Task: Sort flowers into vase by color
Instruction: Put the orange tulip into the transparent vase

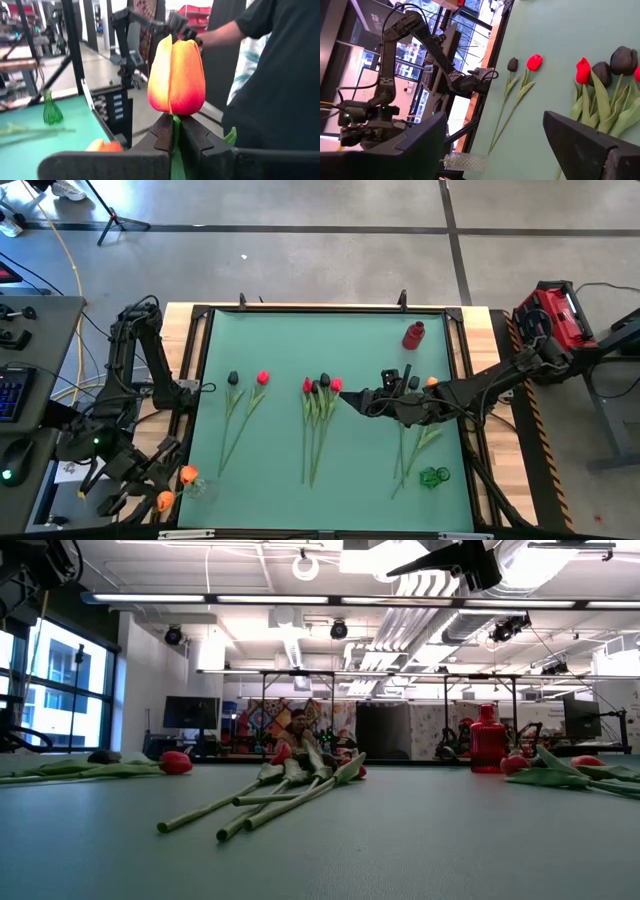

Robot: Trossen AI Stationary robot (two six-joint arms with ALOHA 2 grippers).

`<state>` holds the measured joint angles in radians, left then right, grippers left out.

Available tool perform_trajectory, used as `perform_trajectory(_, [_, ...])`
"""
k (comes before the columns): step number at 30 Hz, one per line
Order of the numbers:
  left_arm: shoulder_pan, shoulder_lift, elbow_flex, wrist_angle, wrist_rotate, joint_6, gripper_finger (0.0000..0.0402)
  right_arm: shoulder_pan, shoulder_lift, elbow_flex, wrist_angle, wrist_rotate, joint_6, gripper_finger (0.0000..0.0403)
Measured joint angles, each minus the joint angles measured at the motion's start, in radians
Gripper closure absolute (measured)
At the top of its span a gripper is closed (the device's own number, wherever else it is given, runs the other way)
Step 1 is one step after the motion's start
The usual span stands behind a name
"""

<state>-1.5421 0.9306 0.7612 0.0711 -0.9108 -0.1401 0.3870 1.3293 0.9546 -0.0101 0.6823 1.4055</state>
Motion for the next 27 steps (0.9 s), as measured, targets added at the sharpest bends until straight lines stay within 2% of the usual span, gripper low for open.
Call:
perform_trajectory(4, [0.0,0.0,-0.001,-0.066,-0.012,-0.109,0.0376,0.0,0.0,0.0,0.001,-0.002,0.0,0.0082])
perform_trajectory(12, [0.0,-0.008,-0.001,-0.067,-0.004,-0.158,0.0323,0.0,0.0,0.0,0.009,-0.002,0.0,0.0082])
perform_trajectory(18, [0.0,-0.049,-0.001,-0.102,0.056,-0.322,0.0282,0.0,0.0,0.0,0.008,-0.002,0.0,0.0082])
perform_trajectory(27, [0.001,-0.107,-0.001,-0.287,0.126,-0.584,0.0227,0.0,0.0,0.0,0.007,-0.002,0.0,0.0082])
